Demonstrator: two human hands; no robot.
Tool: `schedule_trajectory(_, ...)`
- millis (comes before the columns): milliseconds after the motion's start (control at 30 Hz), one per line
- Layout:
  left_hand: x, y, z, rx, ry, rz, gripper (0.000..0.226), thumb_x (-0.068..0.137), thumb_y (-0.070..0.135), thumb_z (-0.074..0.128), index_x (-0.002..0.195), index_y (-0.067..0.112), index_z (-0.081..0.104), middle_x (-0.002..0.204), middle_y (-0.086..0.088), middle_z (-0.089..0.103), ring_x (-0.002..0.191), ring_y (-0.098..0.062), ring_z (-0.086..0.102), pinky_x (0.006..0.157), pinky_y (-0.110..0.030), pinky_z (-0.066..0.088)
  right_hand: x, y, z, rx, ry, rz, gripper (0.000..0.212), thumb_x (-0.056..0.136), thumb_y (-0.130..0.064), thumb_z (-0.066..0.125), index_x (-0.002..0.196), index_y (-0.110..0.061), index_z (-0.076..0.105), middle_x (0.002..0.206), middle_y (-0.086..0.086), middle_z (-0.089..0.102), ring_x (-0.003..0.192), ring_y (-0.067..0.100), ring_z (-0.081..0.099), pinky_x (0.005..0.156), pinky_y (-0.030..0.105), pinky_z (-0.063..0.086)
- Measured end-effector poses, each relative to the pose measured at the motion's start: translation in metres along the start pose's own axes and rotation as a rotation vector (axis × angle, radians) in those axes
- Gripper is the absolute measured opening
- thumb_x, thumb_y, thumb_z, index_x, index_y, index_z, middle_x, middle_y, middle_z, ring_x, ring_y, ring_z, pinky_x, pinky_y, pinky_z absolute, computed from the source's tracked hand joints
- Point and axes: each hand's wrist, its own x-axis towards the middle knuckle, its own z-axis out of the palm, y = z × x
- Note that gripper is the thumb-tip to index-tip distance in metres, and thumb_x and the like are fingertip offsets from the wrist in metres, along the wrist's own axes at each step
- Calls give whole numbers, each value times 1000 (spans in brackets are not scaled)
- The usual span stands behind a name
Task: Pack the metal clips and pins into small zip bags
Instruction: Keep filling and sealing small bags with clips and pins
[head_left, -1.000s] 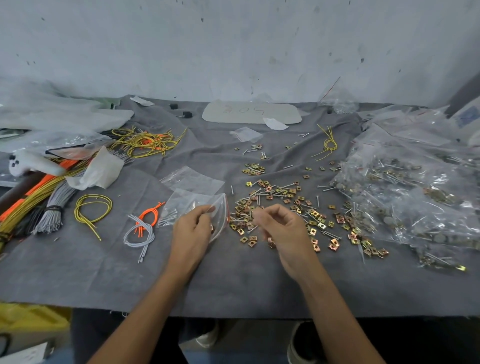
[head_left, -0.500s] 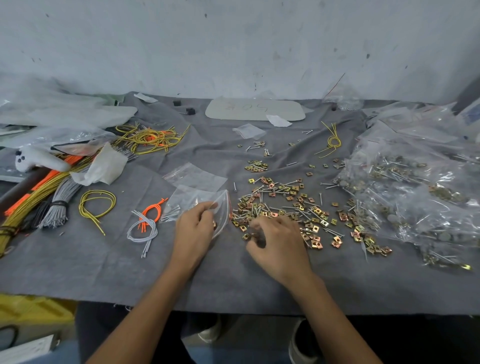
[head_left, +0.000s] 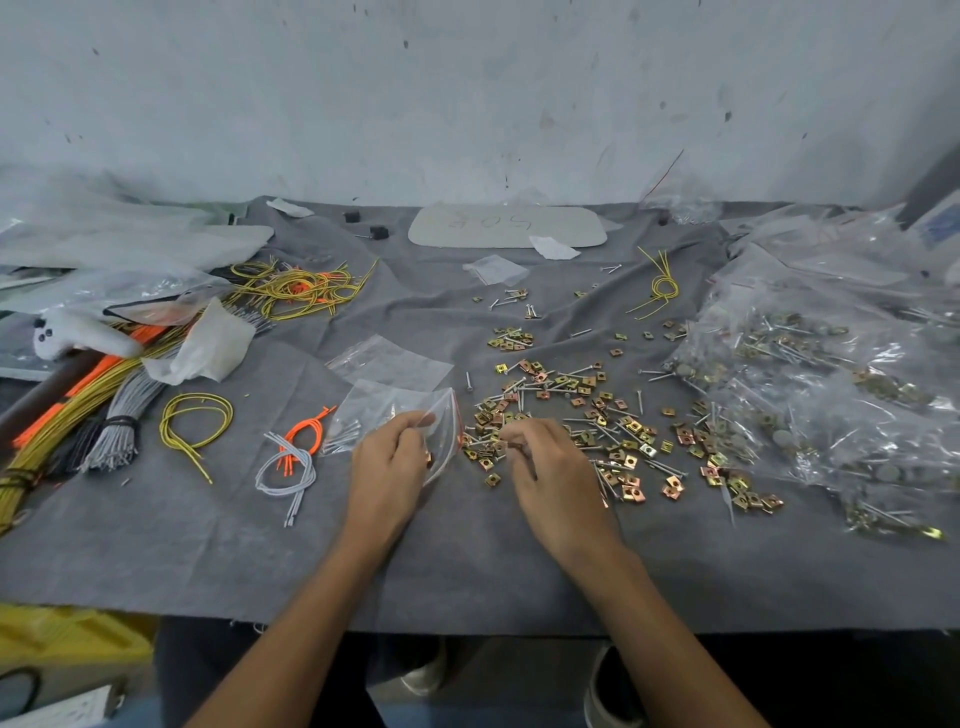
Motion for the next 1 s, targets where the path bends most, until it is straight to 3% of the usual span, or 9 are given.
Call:
schedule_trajectory(67,0,0,0,-3,-1,3,46,79,26,39,107,16,75,51,12,57,54,-7,50,58,-31,38,4,-2,3,20,37,32,21,95,-8,62,111,-21,64,110,-9,57,88,3,54,75,8,41)
schedule_trajectory(133,-1,1,0,-4,-4,9,45,79,25,39,106,17,75,51,11,57,54,-8,50,58,-31,38,9,-8,8,90,84,51,19,94,-8,64,108,-21,65,105,-12,58,87,2,56,75,6,41)
schedule_trajectory(267,1,0,0,0,-5,5,44,79,25,39,105,18,74,55,8,61,59,-12,55,62,-32,42,24,-32,25,357,121,105,17,91,-8,67,102,-21,66,101,-7,67,91,5,65,83,26,54)
schedule_trajectory(433,0,0,-1,16,-9,39,45,81,27,38,104,16,75,71,8,68,73,-9,62,72,-31,48,21,-40,50,368,111,102,14,89,-2,66,97,-14,68,95,-3,68,88,11,64,82,32,53)
schedule_trajectory(533,1,-1,-1,15,-2,34,42,80,27,39,101,20,75,68,0,68,67,-8,60,66,-28,47,18,-34,52,393,156,137,18,89,-3,66,95,-20,67,92,-9,69,88,6,65,80,29,55)
schedule_trajectory(633,1,-2,0,-15,-5,16,42,79,26,39,101,19,75,60,3,63,59,-6,56,58,-24,42,16,-31,53,391,198,134,20,89,-8,68,94,-27,64,90,-15,68,86,3,65,77,25,54)
schedule_trajectory(867,1,-2,0,-3,-2,14,44,79,27,39,103,18,75,60,11,64,64,-9,57,63,-31,42,13,-33,45,445,163,106,19,94,-13,64,103,-29,64,96,-18,69,93,1,66,81,19,53)
schedule_trajectory(1000,1,1,0,4,2,0,45,78,28,38,101,20,75,55,5,59,57,-9,53,59,-30,41,-2,-16,18,384,228,240,21,96,-19,63,103,-39,62,98,-23,66,93,-6,62,73,10,47)
